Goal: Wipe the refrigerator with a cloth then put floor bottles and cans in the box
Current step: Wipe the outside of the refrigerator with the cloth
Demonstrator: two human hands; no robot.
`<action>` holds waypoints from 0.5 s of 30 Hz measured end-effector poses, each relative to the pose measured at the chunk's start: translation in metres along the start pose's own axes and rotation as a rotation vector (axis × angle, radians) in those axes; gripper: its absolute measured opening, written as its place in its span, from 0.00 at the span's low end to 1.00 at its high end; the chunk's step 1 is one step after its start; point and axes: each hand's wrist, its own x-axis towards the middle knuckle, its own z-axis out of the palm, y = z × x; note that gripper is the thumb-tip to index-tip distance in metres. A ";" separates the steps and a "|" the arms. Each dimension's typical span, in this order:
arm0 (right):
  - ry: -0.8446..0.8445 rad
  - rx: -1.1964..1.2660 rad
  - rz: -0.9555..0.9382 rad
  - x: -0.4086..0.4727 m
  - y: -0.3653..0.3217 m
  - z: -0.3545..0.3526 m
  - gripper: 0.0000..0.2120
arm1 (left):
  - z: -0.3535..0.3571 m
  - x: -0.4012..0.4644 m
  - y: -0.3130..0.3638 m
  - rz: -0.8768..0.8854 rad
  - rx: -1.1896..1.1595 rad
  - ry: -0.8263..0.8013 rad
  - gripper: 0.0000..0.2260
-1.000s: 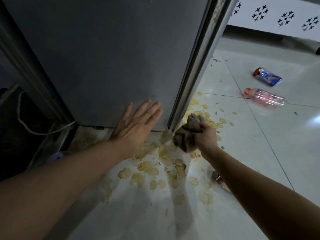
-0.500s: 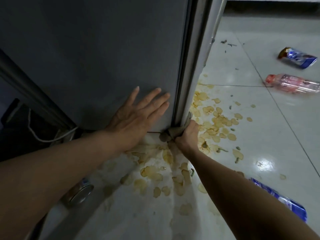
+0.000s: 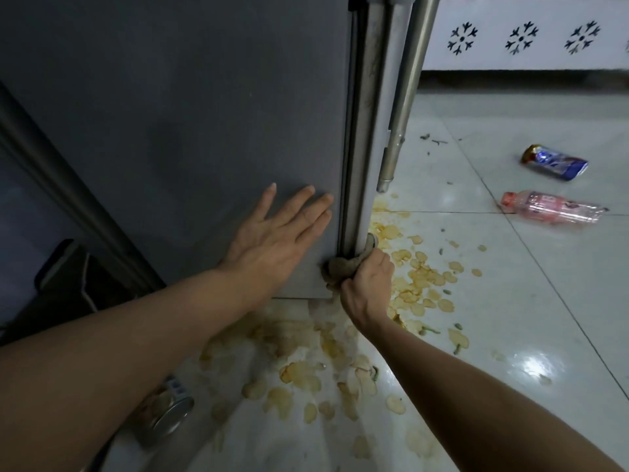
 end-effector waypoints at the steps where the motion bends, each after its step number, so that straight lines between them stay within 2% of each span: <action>1: 0.022 0.027 -0.017 0.001 -0.008 -0.008 0.20 | -0.005 0.000 -0.004 -0.015 0.011 0.011 0.35; 13: 0.219 0.168 -0.092 0.025 -0.114 -0.109 0.19 | -0.081 -0.007 -0.053 -0.162 -0.022 0.098 0.38; 15: 0.213 0.219 -0.079 0.034 -0.127 -0.122 0.19 | -0.093 -0.008 -0.060 -0.175 -0.033 0.108 0.37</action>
